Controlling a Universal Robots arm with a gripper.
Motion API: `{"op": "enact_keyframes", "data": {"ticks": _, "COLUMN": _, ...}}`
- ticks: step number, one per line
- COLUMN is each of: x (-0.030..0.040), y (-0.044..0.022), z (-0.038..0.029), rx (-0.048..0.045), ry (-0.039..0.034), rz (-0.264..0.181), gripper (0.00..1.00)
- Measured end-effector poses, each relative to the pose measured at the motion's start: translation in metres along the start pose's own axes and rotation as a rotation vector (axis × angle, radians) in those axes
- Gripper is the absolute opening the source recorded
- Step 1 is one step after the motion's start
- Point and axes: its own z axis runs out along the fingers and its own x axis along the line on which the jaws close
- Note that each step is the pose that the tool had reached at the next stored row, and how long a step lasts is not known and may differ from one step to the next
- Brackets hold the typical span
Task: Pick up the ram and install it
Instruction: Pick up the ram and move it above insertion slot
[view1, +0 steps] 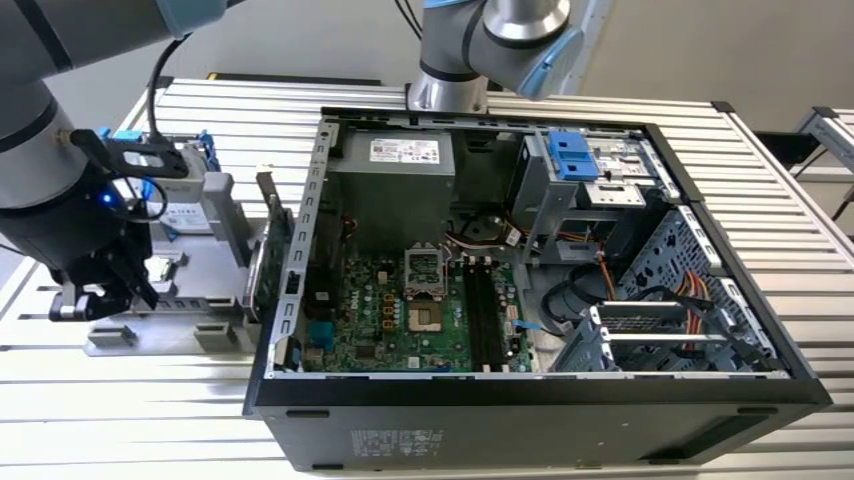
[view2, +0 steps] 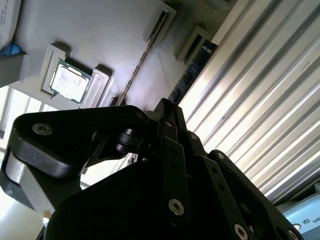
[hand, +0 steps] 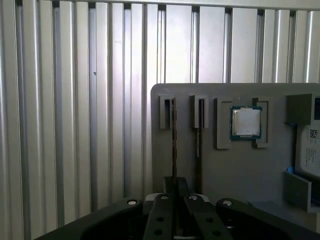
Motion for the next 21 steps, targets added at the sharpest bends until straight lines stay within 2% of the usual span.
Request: {"op": "enact_keyframes", "data": {"ticks": 21, "x": -0.0007, "y": 0.0000, "z": -0.0123, "rx": 0.0000, "ry": -0.0001, "rz": 0.000, "gripper": 0.00}}
